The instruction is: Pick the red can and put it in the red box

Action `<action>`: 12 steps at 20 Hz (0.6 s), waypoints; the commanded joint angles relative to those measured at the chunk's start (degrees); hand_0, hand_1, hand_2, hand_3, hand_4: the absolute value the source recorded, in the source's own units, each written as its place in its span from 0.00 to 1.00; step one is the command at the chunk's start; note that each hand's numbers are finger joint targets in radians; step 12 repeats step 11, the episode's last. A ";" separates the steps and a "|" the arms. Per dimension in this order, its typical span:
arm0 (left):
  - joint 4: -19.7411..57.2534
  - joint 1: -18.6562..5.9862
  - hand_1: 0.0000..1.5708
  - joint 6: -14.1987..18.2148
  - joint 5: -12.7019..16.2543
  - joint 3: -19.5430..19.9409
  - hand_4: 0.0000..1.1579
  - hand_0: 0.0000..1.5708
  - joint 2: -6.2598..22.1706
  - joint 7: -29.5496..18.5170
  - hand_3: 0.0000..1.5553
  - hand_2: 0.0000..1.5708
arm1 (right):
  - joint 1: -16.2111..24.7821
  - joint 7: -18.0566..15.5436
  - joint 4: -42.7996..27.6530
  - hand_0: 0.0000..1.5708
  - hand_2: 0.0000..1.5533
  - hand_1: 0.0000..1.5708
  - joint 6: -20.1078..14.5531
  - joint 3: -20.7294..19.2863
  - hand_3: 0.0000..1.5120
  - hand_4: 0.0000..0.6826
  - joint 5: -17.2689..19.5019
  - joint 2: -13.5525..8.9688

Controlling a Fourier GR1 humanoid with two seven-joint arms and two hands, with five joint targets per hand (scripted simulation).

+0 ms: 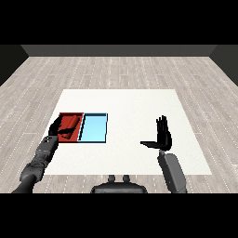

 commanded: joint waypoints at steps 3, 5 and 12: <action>-12.00 -0.18 0.00 -11.78 12.34 10.93 0.00 0.00 -3.52 -17.50 0.00 0.00 | -1.43 0.72 0.05 0.00 0.00 0.00 1.84 -0.53 0.00 0.00 -1.79 -0.24; -15.87 -0.08 0.00 -17.50 15.97 13.10 0.00 0.00 -6.41 -21.38 0.00 0.00 | -1.72 1.15 -0.40 0.00 0.00 0.00 2.14 -0.39 0.00 0.00 -0.93 -1.52; -29.67 10.86 0.00 -22.53 16.87 8.85 0.00 0.00 -17.43 -29.98 0.00 0.00 | 0.90 -2.49 1.21 0.00 0.00 0.00 3.97 1.41 0.00 0.00 1.70 -1.83</action>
